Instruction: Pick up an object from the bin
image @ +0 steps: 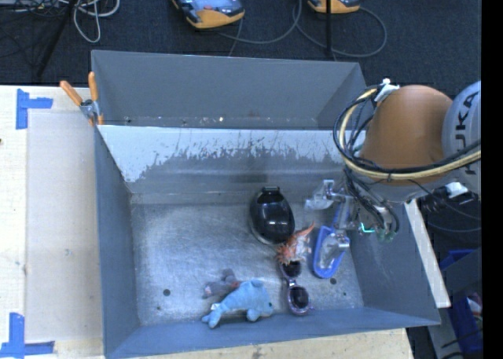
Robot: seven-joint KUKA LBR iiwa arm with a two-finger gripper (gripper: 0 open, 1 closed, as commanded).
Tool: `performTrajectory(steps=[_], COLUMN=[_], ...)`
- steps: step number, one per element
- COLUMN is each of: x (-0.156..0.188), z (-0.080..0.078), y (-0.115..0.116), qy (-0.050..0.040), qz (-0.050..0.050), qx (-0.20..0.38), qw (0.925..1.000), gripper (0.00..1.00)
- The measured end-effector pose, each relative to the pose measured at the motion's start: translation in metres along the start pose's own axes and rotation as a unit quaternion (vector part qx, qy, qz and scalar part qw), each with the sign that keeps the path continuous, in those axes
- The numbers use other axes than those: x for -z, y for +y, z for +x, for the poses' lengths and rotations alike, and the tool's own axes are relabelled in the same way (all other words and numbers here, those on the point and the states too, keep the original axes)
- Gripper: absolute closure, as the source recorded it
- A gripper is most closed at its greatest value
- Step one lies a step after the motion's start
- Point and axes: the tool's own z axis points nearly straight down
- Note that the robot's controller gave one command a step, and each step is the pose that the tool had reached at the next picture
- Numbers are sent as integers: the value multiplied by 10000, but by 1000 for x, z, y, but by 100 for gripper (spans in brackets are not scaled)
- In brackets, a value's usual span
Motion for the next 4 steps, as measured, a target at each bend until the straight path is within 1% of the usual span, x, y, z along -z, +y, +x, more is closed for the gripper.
performTrajectory(steps=[1, 2, 3, 4], x=[3, -43, -89, -102], z=[-2, 0, -9, 2], y=[0, 4, 8, 31], qy=[-33, -70, -55, -141], qz=[4, 9, 46, 73], qx=[7, 22, 387, 438], qw=[10000, 10000, 9992, 9989], gripper=[0, 0, 0, 0])
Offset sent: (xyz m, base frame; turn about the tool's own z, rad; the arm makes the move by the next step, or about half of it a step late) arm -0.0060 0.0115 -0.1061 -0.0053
